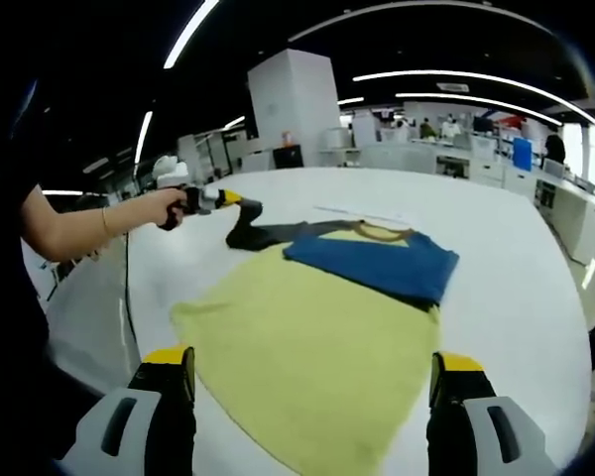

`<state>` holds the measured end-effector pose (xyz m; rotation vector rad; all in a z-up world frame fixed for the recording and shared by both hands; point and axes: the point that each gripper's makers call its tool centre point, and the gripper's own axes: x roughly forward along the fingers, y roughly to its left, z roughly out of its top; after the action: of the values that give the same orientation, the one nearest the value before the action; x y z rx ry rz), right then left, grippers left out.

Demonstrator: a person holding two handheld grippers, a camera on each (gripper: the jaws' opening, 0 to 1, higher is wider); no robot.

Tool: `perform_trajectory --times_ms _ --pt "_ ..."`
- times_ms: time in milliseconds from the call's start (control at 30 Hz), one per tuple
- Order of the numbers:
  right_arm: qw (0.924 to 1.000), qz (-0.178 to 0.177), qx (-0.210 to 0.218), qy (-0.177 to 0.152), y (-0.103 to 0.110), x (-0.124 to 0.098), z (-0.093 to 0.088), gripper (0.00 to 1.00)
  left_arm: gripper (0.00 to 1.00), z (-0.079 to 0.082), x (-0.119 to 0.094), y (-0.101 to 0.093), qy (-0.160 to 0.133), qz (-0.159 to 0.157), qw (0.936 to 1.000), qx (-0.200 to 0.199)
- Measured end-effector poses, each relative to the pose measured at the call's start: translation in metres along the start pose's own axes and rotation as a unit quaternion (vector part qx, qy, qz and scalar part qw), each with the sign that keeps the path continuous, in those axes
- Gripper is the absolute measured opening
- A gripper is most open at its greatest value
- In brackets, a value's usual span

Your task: Fold the garment on the visible template until the final outline fits inside the template.

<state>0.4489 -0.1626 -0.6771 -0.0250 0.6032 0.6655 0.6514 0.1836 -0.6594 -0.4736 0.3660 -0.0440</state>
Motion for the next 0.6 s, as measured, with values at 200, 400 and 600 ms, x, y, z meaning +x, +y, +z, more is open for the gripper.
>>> perform_trajectory --times_ms 200,400,600 --pt "1.0000 -0.002 0.001 0.008 -0.001 -0.002 -0.007 0.97 0.00 -0.007 0.007 -0.017 0.003 -0.012 0.9999 -0.005" --pt "0.9999 -0.001 0.004 0.009 -0.001 -0.003 -0.009 0.97 0.00 -0.011 0.015 -0.036 0.003 -0.029 0.9995 -0.012" --pt "0.9999 -0.004 0.006 0.012 -0.003 -0.004 -0.012 0.97 0.00 -0.016 0.021 -0.055 0.006 -0.045 0.9989 -0.011"
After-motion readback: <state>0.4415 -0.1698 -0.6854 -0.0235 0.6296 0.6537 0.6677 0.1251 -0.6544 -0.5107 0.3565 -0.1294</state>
